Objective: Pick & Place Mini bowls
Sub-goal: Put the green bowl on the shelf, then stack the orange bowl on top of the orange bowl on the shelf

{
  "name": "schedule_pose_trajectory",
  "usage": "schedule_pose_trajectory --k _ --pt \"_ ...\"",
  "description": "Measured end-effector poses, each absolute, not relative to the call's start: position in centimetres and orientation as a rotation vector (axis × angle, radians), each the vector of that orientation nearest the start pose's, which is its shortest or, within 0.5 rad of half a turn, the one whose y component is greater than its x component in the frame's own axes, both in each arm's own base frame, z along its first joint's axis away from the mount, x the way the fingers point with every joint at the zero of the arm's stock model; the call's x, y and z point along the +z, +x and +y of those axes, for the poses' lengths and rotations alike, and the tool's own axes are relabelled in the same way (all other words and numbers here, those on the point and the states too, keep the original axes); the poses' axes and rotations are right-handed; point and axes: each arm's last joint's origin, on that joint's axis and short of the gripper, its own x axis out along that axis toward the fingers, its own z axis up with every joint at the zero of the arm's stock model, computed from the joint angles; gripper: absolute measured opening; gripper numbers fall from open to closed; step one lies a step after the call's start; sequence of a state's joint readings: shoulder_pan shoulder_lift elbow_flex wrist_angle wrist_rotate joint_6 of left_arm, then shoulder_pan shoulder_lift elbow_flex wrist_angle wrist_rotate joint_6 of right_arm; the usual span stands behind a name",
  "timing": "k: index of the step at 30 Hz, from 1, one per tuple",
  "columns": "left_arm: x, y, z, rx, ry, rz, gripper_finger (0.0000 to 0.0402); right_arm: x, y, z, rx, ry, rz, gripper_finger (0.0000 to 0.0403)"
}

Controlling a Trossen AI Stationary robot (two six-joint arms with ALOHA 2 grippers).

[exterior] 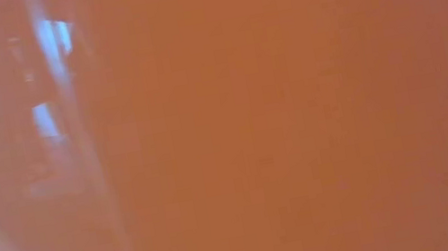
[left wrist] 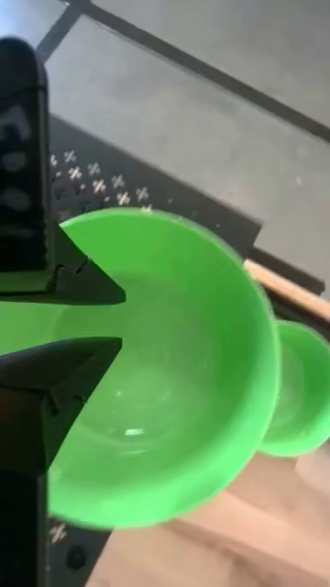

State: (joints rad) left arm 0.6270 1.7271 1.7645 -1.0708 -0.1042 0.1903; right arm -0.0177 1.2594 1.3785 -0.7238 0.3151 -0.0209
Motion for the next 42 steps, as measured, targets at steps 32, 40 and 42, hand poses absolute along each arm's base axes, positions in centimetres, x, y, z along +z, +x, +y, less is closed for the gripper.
schedule_pose_trajectory --k 32,40,42 --pt "35.1 27.4 20.4 0.719 -0.090 1.211 0.0060 38.9 25.3 -1.4 -0.315 -0.124 0.607 0.0128" --pt "39.4 26.9 17.3 0.690 -0.036 1.089 0.0060 38.9 25.3 -1.4 -0.315 -0.124 0.607 0.0121" --pt "40.0 26.6 15.8 0.669 -0.035 1.079 0.0060 38.9 25.3 -1.4 -0.315 -0.122 0.607 0.0122"
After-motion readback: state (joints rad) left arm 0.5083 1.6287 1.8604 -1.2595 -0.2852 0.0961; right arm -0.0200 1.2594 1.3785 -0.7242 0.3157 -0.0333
